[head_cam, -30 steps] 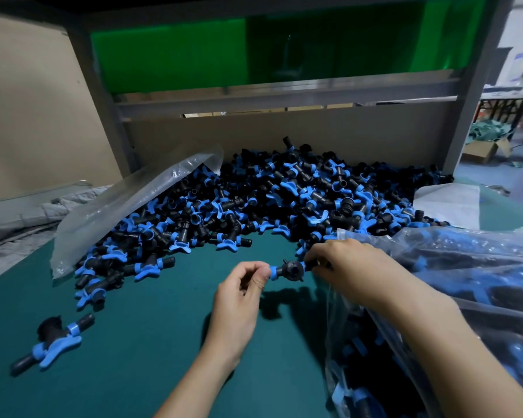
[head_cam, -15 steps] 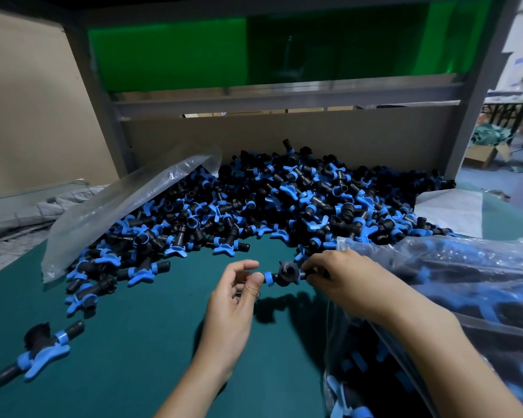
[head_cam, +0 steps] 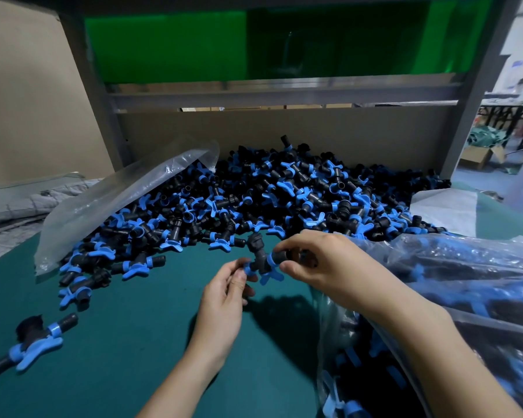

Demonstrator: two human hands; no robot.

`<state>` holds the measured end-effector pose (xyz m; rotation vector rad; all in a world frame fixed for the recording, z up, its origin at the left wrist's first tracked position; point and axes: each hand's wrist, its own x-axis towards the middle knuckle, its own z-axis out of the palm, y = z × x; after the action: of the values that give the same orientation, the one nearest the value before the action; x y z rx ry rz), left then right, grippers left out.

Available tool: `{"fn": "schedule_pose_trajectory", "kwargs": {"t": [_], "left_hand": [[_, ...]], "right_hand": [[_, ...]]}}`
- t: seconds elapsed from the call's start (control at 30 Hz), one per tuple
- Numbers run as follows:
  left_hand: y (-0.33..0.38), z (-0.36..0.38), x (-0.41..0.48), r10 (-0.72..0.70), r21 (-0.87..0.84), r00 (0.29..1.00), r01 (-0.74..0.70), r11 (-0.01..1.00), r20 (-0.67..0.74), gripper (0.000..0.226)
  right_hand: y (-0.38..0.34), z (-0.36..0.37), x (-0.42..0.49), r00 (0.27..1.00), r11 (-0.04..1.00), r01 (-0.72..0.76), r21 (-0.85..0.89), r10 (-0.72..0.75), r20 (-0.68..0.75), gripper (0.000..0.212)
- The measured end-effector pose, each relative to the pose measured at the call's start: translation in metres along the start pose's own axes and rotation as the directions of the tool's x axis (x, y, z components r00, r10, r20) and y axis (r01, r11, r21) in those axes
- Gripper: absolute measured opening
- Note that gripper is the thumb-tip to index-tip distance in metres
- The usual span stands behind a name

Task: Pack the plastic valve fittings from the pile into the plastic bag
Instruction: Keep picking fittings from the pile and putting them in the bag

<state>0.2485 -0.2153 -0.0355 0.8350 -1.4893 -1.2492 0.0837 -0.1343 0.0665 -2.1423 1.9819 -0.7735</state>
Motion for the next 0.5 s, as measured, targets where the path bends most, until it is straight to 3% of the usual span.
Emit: {"fn": "schedule_pose_trajectory", "kwargs": {"t": [0.27, 0.5], "left_hand": [[0.003, 0.000, -0.003, -0.089, 0.019, 0.993, 0.087, 0.996, 0.080, 0.028], [0.003, -0.001, -0.003, -0.086, 0.000, 0.991, 0.086, 0.996, 0.106, 0.022]], "right_hand": [[-0.011, 0.003, 0.001, 0.990, 0.989, 0.143, 0.027, -0.144, 0.007, 0.025], [-0.015, 0.004, 0.001, 0.987, 0.986, 0.163, 0.024, -0.163, 0.015, 0.025]]}}
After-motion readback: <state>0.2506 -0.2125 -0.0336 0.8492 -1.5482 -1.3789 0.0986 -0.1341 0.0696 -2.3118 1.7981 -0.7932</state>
